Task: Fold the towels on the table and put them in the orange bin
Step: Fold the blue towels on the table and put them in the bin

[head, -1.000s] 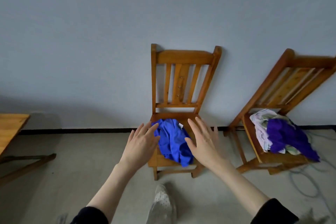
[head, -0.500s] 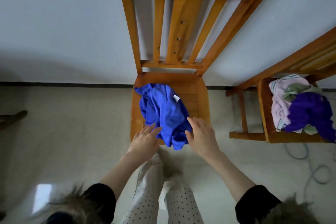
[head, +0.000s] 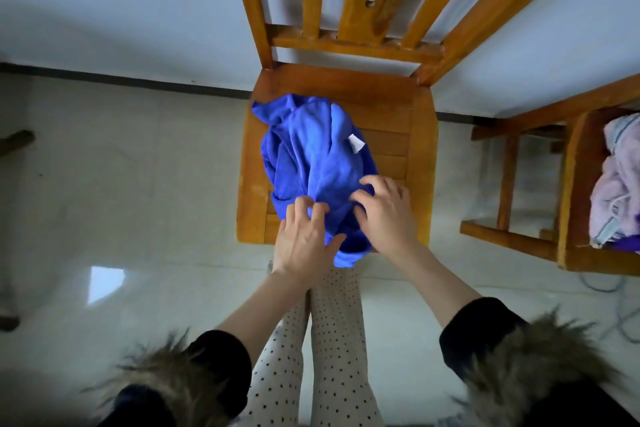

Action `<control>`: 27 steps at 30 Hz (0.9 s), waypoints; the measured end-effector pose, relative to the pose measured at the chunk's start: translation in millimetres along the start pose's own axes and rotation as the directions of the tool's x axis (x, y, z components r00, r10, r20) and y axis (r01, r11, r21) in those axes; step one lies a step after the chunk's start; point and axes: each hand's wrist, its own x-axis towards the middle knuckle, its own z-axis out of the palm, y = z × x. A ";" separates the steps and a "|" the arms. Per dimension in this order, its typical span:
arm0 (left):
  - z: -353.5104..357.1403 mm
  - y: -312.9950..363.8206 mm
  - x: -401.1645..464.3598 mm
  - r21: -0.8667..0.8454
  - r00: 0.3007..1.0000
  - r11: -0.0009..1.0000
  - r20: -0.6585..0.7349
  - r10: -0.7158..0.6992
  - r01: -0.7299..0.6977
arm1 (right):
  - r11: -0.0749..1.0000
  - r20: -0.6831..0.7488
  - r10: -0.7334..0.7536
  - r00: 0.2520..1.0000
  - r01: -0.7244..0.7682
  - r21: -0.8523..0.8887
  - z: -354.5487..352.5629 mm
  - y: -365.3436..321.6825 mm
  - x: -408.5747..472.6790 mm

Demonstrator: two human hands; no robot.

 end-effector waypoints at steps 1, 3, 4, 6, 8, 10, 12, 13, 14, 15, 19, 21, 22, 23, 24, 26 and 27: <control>-1.4 4.1 2.2 0.003 1.000 1.000 -0.008 -0.014 0.014 | 0.997 -0.023 -0.009 1.000 0.011 0.074 -4.2 -0.7 3.1; -7.6 12.2 7.2 -0.041 0.997 0.997 -0.042 -0.067 0.066 | 0.973 -0.050 -0.023 0.998 0.034 0.228 -15.8 -5.4 7.6; -13.2 16.1 9.7 -0.103 0.991 0.989 -0.073 -0.115 0.107 | 0.956 -0.058 -0.026 0.998 0.042 0.291 -22.8 -8.3 8.9; -28.8 22.1 13.5 -0.237 0.963 0.954 -0.151 -0.223 0.184 | 0.927 -0.061 -0.033 0.998 0.053 0.370 -39.3 -13.6 11.1; -47.4 26.6 16.5 -0.307 0.937 0.931 -0.222 -0.270 0.196 | 0.922 -0.069 -0.069 0.995 0.090 0.377 -58.5 -18.8 15.7; -67.8 32.6 20.1 -0.349 0.926 0.919 -0.254 -0.280 0.182 | 0.925 -0.100 -0.119 0.988 0.147 0.350 -80.4 -24.7 24.5; -88.6 40.0 23.6 -0.367 0.921 0.917 -0.281 -0.268 0.155 | 0.921 -0.142 -0.151 0.978 0.192 0.339 -105.9 -32.0 35.5; -99.1 43.0 24.2 -0.366 0.921 0.920 -0.294 -0.257 0.140 | 0.915 -0.169 -0.168 0.971 0.217 0.340 -118.9 -35.3 40.2; -109.6 45.0 23.8 -0.362 0.921 0.924 -0.304 -0.244 0.125 | 0.909 -0.193 -0.183 0.964 0.241 0.339 -131.8 -38.4 44.0; -120.1 45.9 22.5 -0.357 0.921 0.927 -0.312 -0.233 0.113 | 0.906 -0.212 -0.190 0.959 0.255 0.339 -144.4 -41.0 46.4; -163.0 41.0 8.8 -0.348 0.914 0.931 -0.336 -0.228 0.105 | 0.901 -0.252 -0.161 0.954 0.246 0.357 -195.5 -46.7 43.8; -183.5 40.3 -2.0 -0.365 0.923 0.928 -0.326 -0.204 0.076 | 0.895 -0.286 -0.146 0.947 0.250 0.371 -220.4 -51.0 36.8; -193.2 41.6 -7.2 -0.369 0.930 0.928 -0.323 -0.177 0.049 | 0.892 -0.300 -0.137 0.944 0.249 0.378 -232.0 -53.5 33.2; -202.6 44.0 -11.9 -0.368 0.936 0.930 -0.322 -0.144 0.017 | 0.892 -0.309 -0.128 0.942 0.246 0.379 -242.8 -56.0 29.5; -211.9 47.1 -16.1 -0.365 0.941 0.931 -0.322 -0.105 -0.022 | 0.894 -0.316 -0.122 0.941 0.242 0.376 -252.7 -58.5 25.0; -232.7 57.8 -23.0 -0.348 0.945 0.931 -0.327 -0.012 -0.108 | 0.904 -0.334 -0.110 0.936 0.234 0.357 -271.3 -62.4 15.2; -242.2 64.7 -25.5 -0.336 0.944 0.930 -0.328 0.031 -0.147 | 0.913 -0.345 -0.099 0.933 0.223 0.342 -277.7 -62.8 11.1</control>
